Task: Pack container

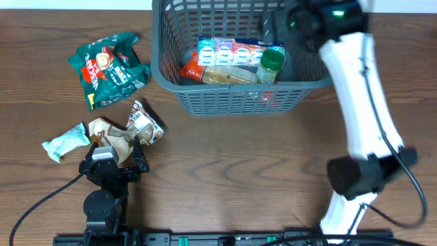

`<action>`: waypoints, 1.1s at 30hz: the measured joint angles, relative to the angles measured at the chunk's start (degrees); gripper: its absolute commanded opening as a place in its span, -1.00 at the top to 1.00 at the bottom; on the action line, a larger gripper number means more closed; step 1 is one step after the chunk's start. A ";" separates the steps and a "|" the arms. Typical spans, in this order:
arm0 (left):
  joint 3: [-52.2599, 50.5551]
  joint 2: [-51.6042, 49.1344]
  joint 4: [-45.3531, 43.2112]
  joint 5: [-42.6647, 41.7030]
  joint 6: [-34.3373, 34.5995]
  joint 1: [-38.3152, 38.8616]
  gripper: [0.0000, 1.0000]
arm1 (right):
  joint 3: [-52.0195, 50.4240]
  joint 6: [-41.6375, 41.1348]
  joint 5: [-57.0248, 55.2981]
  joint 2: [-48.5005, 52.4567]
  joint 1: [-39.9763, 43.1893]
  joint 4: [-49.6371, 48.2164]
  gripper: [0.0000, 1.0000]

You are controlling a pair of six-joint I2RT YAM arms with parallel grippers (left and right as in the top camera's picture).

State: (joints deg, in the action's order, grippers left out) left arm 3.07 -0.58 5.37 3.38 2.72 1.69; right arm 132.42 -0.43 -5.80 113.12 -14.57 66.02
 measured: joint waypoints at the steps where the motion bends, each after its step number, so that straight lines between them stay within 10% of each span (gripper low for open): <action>1: 0.00 0.00 0.00 0.00 0.00 0.00 -0.97 | 1.55 -0.37 -1.88 -1.53 0.26 0.57 -0.99; 20: 0.00 0.00 0.00 0.00 0.00 0.00 -0.97 | 4.76 -15.89 -13.70 -12.70 35.04 6.67 -0.99; 33: 0.00 0.00 0.00 0.00 0.00 0.00 -0.97 | 4.76 -16.57 -12.94 -12.70 38.07 8.11 -0.98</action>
State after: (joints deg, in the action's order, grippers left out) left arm 3.07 -0.58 5.37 3.38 2.72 1.69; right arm 137.19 -16.99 -18.74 100.42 23.51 74.13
